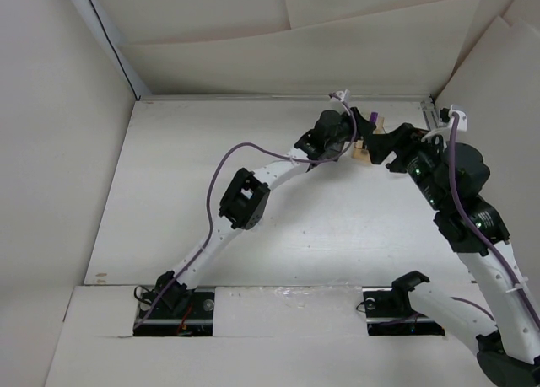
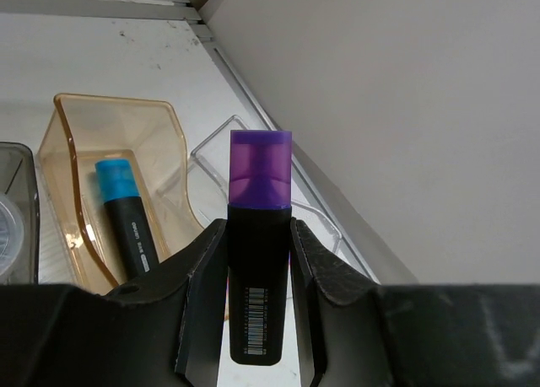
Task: Sort the stationery into containers
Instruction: Place the stationery into the container
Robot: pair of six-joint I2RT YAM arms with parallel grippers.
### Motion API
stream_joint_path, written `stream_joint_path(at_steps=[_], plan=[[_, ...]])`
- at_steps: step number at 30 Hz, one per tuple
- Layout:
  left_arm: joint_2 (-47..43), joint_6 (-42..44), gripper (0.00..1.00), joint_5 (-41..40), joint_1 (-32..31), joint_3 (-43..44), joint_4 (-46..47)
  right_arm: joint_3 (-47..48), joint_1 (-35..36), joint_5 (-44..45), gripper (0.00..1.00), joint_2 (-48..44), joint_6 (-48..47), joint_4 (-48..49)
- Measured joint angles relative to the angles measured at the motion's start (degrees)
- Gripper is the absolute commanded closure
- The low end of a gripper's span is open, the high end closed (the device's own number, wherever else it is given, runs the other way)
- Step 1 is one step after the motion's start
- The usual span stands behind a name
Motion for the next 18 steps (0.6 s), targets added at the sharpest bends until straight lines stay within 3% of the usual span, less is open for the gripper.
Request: stream_joint_path(at_steps=[18], plan=[[3.39, 0.33, 0.73, -4.98, 0.00, 3.48, 6.23, 0.76, 0.13, -4.09, 0.24, 0.35, 0.00, 0.22]])
